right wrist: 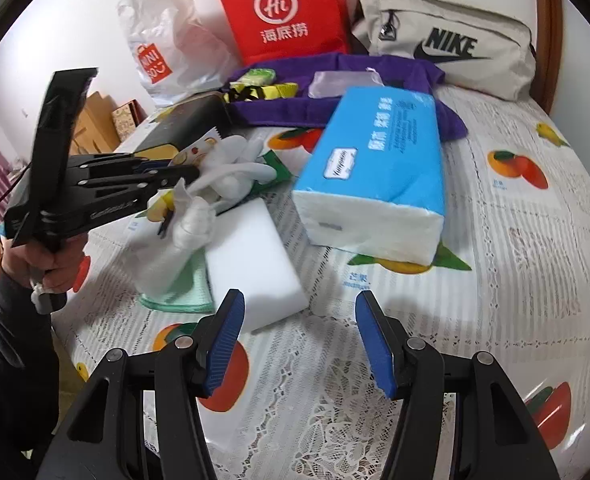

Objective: Organize soft objects
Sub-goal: 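Reach the right tool to the white sponge block while the left reaches the fruit-print sachet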

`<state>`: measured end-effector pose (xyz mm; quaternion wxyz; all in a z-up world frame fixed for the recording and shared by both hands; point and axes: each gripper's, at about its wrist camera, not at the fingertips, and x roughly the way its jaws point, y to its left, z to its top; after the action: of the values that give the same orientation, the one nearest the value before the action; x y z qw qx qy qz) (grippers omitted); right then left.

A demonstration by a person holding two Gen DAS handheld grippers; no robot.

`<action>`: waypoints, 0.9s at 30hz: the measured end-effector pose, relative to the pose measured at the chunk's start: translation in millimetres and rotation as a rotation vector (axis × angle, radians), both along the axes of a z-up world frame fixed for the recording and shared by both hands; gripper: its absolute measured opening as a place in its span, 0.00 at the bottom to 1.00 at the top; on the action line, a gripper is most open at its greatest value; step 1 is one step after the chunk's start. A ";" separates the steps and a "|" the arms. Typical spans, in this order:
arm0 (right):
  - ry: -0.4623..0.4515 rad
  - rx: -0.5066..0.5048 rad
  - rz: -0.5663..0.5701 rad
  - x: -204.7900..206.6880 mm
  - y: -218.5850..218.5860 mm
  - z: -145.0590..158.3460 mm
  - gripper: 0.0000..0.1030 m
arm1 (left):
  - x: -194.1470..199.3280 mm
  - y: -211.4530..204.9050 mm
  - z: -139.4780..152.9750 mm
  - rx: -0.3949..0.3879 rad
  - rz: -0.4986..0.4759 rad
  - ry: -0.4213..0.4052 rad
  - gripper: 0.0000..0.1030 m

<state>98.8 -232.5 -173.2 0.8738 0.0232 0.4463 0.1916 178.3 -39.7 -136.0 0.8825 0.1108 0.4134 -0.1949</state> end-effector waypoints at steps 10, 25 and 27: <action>-0.014 0.015 0.065 10.0 15.6 -3.2 0.65 | -1.0 19.4 -3.1 -0.046 0.036 0.049 0.07; -0.014 0.024 0.096 19.8 23.2 -11.5 0.29 | 1.9 25.2 -7.0 -0.126 0.050 0.075 0.07; -0.022 0.019 0.089 15.0 18.7 -7.9 0.29 | -0.1 30.5 -3.9 -0.140 0.068 0.074 0.06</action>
<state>113.7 -213.8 -181.0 0.8690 0.0094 0.4355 0.2347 178.2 -9.2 -139.9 0.8784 0.0275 0.4344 -0.1975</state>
